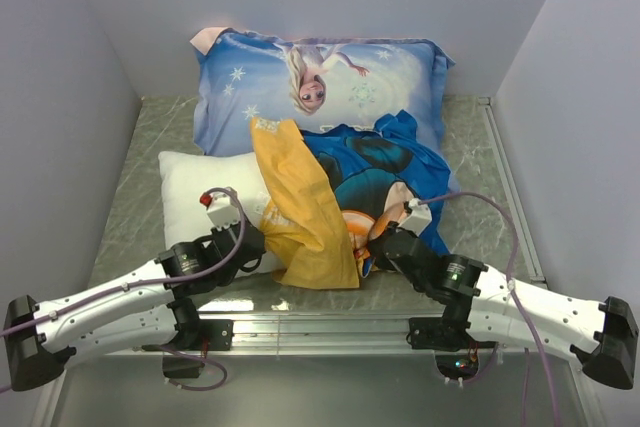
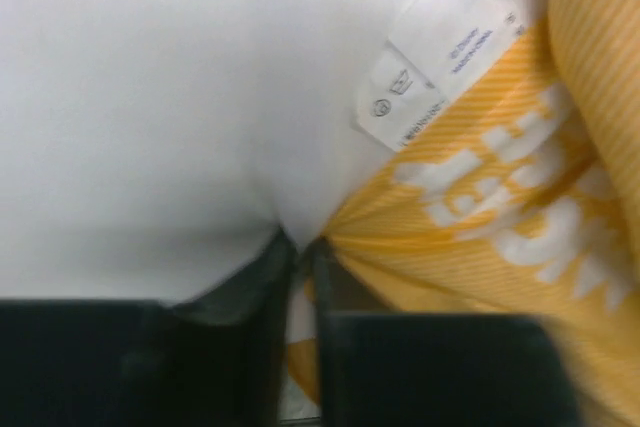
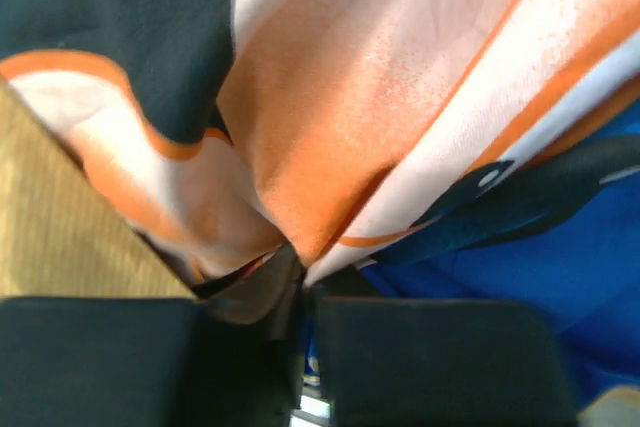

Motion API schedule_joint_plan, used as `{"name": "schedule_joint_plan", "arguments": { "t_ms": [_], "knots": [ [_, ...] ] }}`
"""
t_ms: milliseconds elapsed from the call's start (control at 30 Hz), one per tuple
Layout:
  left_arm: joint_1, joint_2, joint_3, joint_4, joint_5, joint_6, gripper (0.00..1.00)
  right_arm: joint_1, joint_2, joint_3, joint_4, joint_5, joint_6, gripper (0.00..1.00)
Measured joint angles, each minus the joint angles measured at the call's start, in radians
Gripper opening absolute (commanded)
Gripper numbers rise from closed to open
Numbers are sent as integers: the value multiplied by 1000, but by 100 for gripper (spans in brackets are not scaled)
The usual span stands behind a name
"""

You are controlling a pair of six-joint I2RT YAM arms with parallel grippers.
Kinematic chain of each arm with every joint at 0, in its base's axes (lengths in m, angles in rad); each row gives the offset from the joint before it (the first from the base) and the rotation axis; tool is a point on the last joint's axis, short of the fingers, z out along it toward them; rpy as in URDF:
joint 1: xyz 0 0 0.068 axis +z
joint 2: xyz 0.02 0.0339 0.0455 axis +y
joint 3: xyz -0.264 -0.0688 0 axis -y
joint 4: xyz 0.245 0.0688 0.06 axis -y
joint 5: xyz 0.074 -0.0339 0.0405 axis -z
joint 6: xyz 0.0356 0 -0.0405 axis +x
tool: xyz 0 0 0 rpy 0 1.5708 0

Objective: Remove the pillowcase from the pillow

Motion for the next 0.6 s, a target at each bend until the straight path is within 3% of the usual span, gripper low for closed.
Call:
{"name": "schedule_joint_plan", "arguments": {
  "t_ms": [233, 433, 600],
  "knots": [
    [-6, -9, 98, -68, -4, 96, 1, 5, -51, 144, -124, 56, -56, 0],
    [-19, 18, 427, -260, -4, 177, 0, 6, -60, 506, -301, 151, -153, 0],
    [-34, 18, 620, -322, -19, 198, 1, -3, -24, 761, -380, 221, -219, 0]
  ]
}}
